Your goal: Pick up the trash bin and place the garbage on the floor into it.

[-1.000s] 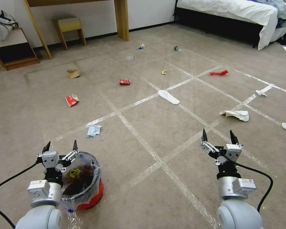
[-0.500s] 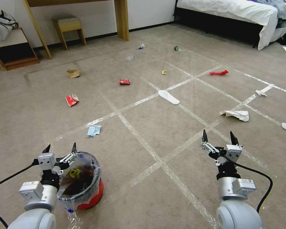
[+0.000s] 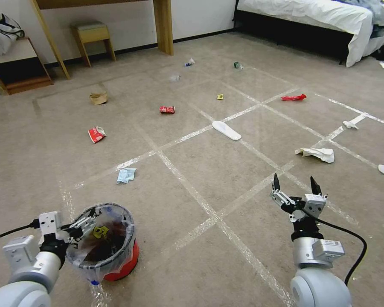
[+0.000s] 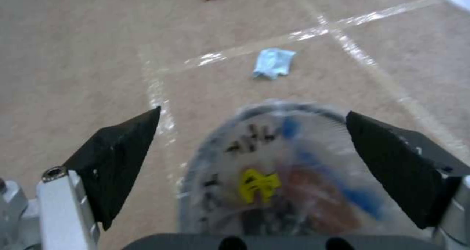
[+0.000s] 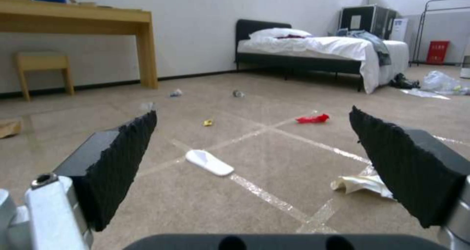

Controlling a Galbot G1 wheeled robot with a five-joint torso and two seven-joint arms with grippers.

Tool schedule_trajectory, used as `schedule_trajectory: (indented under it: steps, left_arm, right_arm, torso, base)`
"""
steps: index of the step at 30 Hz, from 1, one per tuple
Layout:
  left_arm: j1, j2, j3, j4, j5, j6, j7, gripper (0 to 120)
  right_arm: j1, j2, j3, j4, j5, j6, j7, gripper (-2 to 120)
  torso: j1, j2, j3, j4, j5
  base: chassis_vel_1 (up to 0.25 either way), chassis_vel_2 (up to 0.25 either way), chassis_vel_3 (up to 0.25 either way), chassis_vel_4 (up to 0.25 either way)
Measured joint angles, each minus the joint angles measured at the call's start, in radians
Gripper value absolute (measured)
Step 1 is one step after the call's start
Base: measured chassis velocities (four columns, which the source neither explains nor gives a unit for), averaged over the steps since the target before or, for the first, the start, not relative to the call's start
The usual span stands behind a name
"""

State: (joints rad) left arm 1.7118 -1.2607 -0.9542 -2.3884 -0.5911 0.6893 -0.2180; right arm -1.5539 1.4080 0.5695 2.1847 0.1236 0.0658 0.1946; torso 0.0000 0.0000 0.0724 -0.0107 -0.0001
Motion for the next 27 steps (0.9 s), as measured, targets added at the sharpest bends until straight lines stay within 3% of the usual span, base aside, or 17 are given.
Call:
schedule_trajectory:
  steps: [1, 3, 5, 11, 16, 27]
  left_arm:
    - [0.0, 0.0, 0.0, 0.0, 0.0, 0.0, 0.0, 100]
    - [0.01, 0.035, -0.044, 0.007, -0.092, 0.046, -0.035, 100]
    - [0.016, 0.053, -0.065, 0.018, -0.137, 0.054, -0.051, 100]
    - [0.032, 0.084, -0.113, 0.066, -0.173, 0.056, -0.053, 100]
    - [0.035, 0.089, -0.116, 0.088, -0.182, 0.055, -0.049, 100]
    - [0.001, 0.083, -0.075, 0.15, -0.178, 0.05, -0.043, 100]
  right_arm:
    - [0.0, 0.0, 0.0, 0.0, 0.0, 0.0, 0.0, 100]
    - [0.004, 0.0, -0.001, -0.004, 0.001, 0.0, 0.0, 100]
    - [0.005, 0.001, -0.001, -0.005, 0.001, -0.001, 0.0, 100]
    - [0.003, 0.001, -0.001, -0.006, 0.001, -0.001, 0.001, 100]
    - [0.003, 0.002, 0.0, -0.007, 0.001, -0.001, 0.001, 100]
    - [0.002, 0.005, 0.001, -0.009, 0.0, -0.002, 0.002, 100]
  torso:
    - [0.0, 0.0, 0.0, 0.0, 0.0]
    - [0.0, 0.0, 0.0, -0.0001, 0.0]
    - [0.0, 0.0, 0.0, -0.0002, 0.0]
    - [0.0, 0.0, 0.0, -0.0001, 0.0]
    - [0.0, 0.0, 0.0, -0.0001, 0.0]
    - [0.0, 0.0, 0.0, -0.0002, 0.0001]
  base:
    - [0.0, 0.0, 0.0, 0.0]
    - [0.0, 0.0, 0.0, 0.0]
    - [0.0, 0.0, 0.0, 0.0]
    - [0.0, 0.0, 0.0, 0.0]
    - [0.0, 0.0, 0.0, 0.0]
    - [0.0, 0.0, 0.0, 0.0]
